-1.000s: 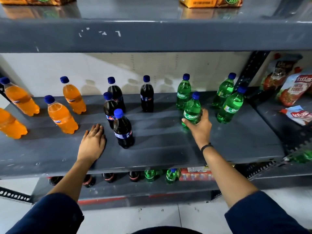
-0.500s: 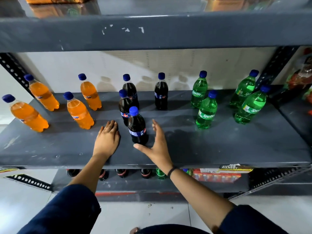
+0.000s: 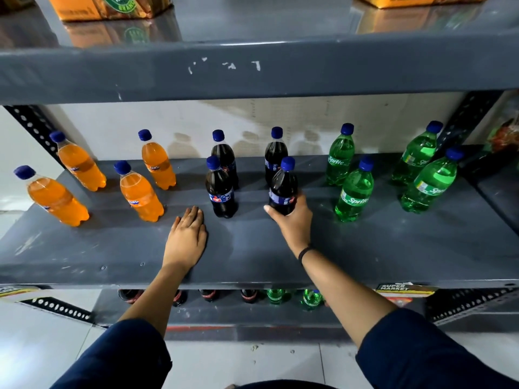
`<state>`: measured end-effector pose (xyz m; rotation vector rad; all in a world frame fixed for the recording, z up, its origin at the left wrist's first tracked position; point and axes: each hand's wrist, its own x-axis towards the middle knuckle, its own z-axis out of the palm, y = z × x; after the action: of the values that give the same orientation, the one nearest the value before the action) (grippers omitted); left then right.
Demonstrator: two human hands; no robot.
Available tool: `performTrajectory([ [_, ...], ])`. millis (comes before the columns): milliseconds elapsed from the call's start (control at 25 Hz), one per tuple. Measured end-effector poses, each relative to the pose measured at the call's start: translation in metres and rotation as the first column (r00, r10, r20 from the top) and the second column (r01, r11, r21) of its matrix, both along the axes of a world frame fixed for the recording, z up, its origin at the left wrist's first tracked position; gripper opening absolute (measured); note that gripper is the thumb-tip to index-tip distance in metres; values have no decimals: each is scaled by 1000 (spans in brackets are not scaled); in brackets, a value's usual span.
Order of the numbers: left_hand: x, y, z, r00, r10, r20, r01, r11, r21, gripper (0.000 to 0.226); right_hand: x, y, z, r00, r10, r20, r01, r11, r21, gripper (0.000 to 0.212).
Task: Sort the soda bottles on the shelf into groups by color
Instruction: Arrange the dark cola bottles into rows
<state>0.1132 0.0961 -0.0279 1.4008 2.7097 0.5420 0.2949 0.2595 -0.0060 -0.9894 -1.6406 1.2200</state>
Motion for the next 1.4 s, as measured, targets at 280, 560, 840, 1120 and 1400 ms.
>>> performTrajectory([
  [280, 0, 0, 0, 999, 8, 32, -9, 1000, 16, 53, 4, 10, -6, 995, 88, 40, -88, 996, 19, 75],
  [560, 21, 41, 10, 914, 206, 349, -276, 947, 163, 76, 16, 10, -13, 993, 75, 91, -79, 996, 41, 65],
  [840, 29, 53, 3, 913, 297, 281, -363, 904, 226, 54, 5, 5, -16, 991, -28, 134, 21, 998, 54, 49],
  [1120, 31, 55, 2, 884, 350, 309, -433, 863, 259, 53, 0, 5, -19, 978, -87, 190, 66, 991, 112, 53],
  [1400, 55, 34, 9, 873, 343, 346, -454, 832, 320, 58, 42, -3, -17, 993, -98, 63, 90, 989, 118, 55],
])
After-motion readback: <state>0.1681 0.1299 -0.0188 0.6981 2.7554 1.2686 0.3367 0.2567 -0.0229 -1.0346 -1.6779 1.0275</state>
